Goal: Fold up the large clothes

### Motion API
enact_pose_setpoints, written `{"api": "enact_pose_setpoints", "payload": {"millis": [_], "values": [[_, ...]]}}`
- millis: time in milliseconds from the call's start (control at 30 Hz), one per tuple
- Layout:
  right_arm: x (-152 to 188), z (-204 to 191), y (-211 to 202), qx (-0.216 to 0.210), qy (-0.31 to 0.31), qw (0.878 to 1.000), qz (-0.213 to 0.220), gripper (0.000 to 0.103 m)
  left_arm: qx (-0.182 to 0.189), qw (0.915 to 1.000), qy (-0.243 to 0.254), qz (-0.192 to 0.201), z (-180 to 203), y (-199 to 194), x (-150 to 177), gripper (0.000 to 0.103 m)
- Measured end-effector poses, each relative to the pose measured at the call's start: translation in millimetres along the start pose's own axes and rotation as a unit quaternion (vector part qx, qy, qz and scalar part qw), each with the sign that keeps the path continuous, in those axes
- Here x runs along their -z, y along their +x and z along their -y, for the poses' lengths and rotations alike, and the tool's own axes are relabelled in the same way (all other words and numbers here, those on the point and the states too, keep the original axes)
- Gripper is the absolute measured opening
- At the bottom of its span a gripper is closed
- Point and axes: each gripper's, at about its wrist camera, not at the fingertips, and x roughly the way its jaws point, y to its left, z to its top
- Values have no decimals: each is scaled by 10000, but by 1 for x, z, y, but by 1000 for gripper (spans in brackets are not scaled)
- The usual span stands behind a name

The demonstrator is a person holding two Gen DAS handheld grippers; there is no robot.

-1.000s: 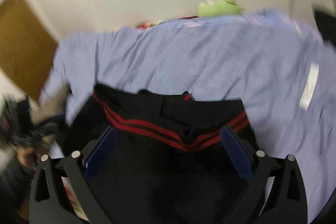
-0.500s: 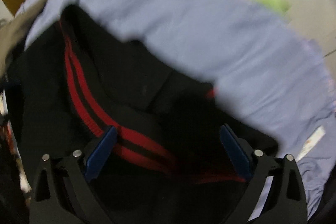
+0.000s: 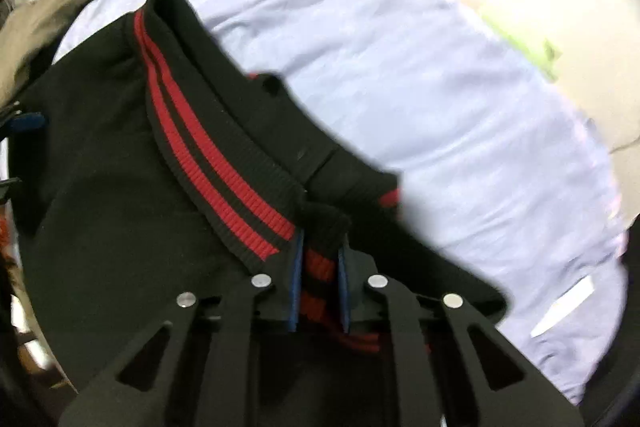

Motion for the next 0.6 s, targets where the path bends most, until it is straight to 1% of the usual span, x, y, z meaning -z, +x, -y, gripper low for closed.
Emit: {"api": "enact_pose_setpoints", "payload": {"millis": [100, 167, 233, 300, 333, 367, 400, 433, 467, 500, 533, 567, 600], "values": [[-11, 10, -4, 192, 145, 9997, 94, 13, -86, 9999, 33, 69, -2, 0, 0, 89], [-12, 10, 6, 280, 303, 9991, 38, 13, -133, 9998, 62, 107, -2, 2, 1, 89], [-7, 5, 34, 331, 482, 9981, -192, 13, -228, 9996, 122, 125, -2, 4, 1, 89], [0, -5, 63, 341, 651, 9964, -435, 14, -299, 9994, 172, 63, -1, 7, 1, 89], [7, -12, 75, 427, 775, 9953, -403, 14, -338, 9992, 231, 11, 0, 9, 2, 89], [8, -14, 76, 490, 814, 9949, -329, 15, -366, 9989, 278, -27, 0, 11, 2, 89], [10, -17, 76, 553, 853, 9945, -238, 18, -401, 9986, 332, -86, 0, 13, 2, 89], [11, -17, 71, 566, 913, 9941, -164, 18, -410, 9985, 339, -134, -1, 15, 2, 89], [13, -15, 64, 460, 976, 9941, -107, 25, -412, 9985, 317, -183, -3, 16, 3, 89], [15, -11, 54, 326, 1041, 9940, -57, 46, -421, 9985, 273, -231, -5, 18, 3, 89], [17, -6, 39, 205, 1134, 9933, 33, 60, -427, 9985, 206, -283, -8, 19, 3, 89], [19, 0, 22, 164, 1217, 9921, 255, 73, -422, 9985, 185, -294, -10, 19, 3, 89], [23, 6, 6, 154, 1287, 9904, 484, 73, -424, 9985, 185, -305, -10, 20, 2, 89]]}}
